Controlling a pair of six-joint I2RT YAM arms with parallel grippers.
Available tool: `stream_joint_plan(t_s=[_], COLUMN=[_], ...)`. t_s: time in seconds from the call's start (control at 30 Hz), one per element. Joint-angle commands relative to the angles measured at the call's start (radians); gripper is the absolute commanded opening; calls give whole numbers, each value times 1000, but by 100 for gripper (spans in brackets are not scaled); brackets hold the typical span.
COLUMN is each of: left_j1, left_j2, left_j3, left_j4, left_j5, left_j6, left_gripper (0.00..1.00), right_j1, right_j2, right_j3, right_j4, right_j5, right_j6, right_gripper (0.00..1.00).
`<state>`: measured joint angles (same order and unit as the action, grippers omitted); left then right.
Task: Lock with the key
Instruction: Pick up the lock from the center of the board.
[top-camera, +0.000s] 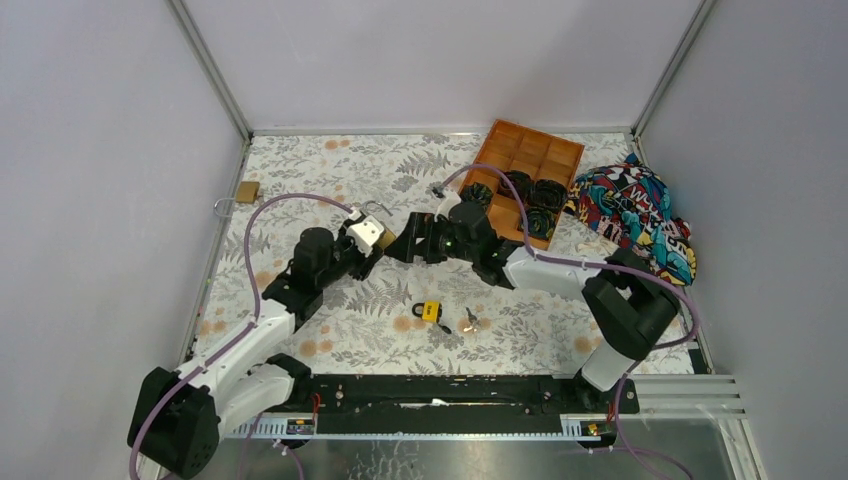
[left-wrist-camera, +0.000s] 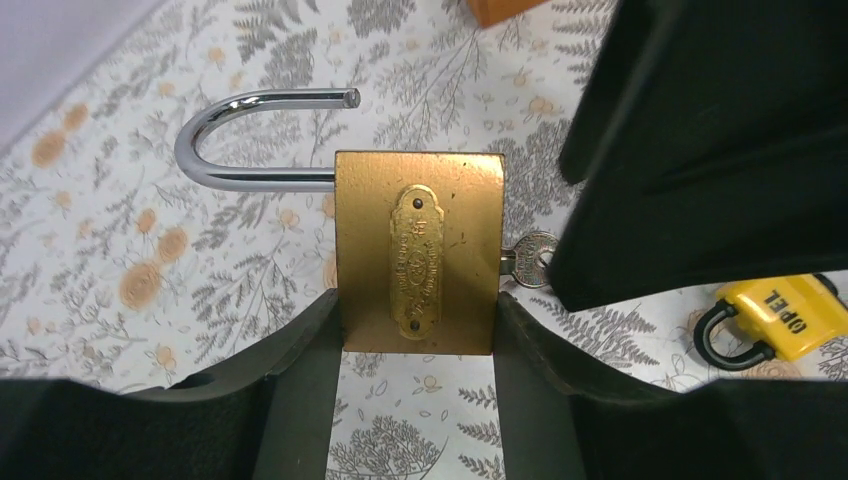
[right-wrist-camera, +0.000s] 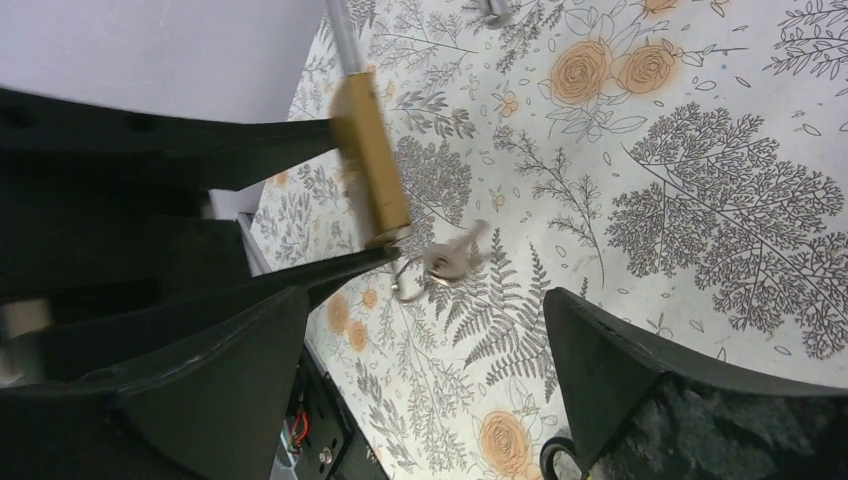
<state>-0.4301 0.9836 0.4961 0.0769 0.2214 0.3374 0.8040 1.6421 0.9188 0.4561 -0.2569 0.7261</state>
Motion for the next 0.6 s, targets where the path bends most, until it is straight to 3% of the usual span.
stream_joint_plan(t_s=[0.0, 0.3, 0.57], left_j1=[-27, -58, -70], left_j2=[-72, -103, -88], left_j3=[-12, -21, -8], left_j4=[221, 217, 205], left_j5=[-4, 18, 11], left_j6=[-3, 13, -7], left_gripper=[0, 0, 0], right_j1=[-2, -2, -3], right_j2=[53, 130, 118], right_j3=[71, 121, 112], right_j4=[67, 207, 264], right_j5=[-31, -123, -163], right_j6=[-41, -30, -32], right_gripper=[94, 84, 87])
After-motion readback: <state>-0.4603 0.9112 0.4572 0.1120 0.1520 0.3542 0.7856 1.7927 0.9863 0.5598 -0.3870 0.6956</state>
